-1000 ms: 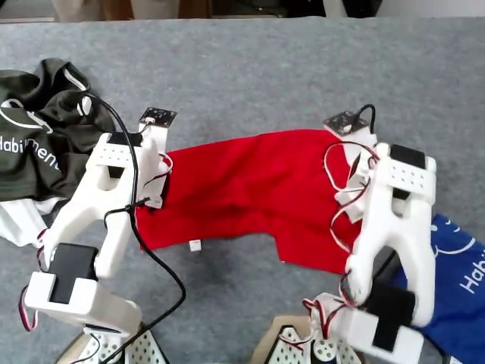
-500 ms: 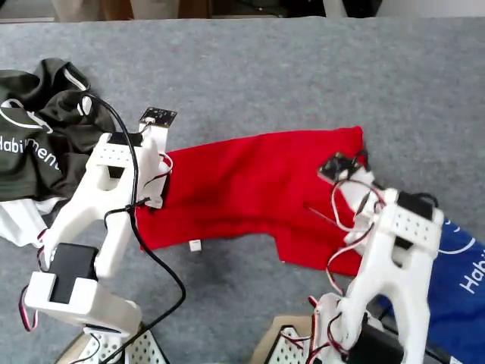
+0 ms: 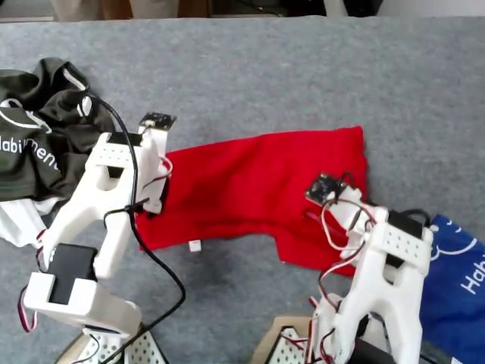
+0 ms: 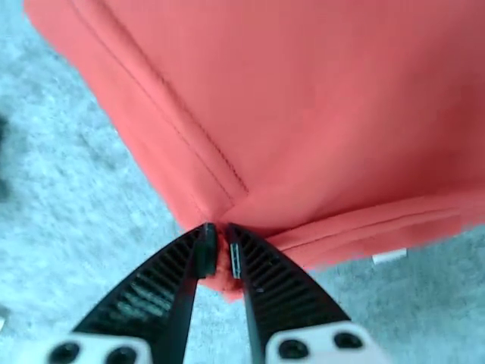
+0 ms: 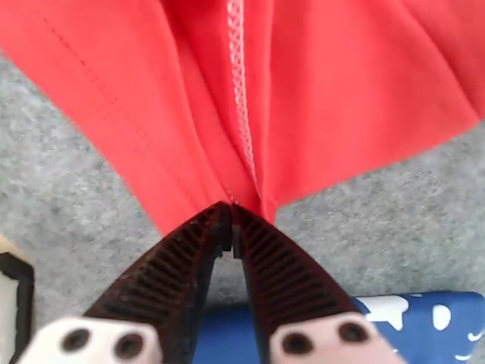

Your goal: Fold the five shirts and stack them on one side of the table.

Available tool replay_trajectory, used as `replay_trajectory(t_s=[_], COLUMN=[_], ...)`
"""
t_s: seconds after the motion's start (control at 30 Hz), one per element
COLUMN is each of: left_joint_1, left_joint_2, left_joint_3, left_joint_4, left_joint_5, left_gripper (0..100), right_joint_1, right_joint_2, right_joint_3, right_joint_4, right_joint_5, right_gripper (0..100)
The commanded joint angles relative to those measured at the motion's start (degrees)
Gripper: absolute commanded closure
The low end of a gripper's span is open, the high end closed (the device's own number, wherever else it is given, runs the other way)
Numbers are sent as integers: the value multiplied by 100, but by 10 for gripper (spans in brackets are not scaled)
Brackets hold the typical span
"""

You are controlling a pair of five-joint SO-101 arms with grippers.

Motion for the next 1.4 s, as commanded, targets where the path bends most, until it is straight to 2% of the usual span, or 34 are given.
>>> replay_trajectory(t_s=[0.0,0.27,0.47,0.63,0.73,0.83,1.1,1.17,1.27,1.37], left_joint_1=[62,158,378,0,-220,-343,-554,-774,-1064,-1055], left_joint_2=[-418,-1323,-1411,-1411,-1420,-1464,-1464,-1429,-1411,-1402], left_joint_3=[-281,9,615,862,853,809,554,123,-396,-668], left_joint_4=[299,589,229,-220,-176,-9,308,193,-290,-651], left_joint_5=[-149,-246,-220,-211,-211,-211,-211,-193,440,1143], left_gripper=[981,981,979,971,899,839,833,833,836,920], right_joint_1=[119,119,119,119,145,198,303,277,92,-286], right_joint_2=[-163,-163,-180,-180,-189,-189,-189,-163,-145,-145], right_joint_3=[75,75,75,75,57,-119,-954,-1446,-2273,-2853], right_joint_4=[-211,-281,-264,-229,-26,264,545,686,730,923], right_joint_5=[70,114,141,158,422,615,607,466,-62,-352], right_gripper=[993,993,993,964,875,827,829,871,995,963])
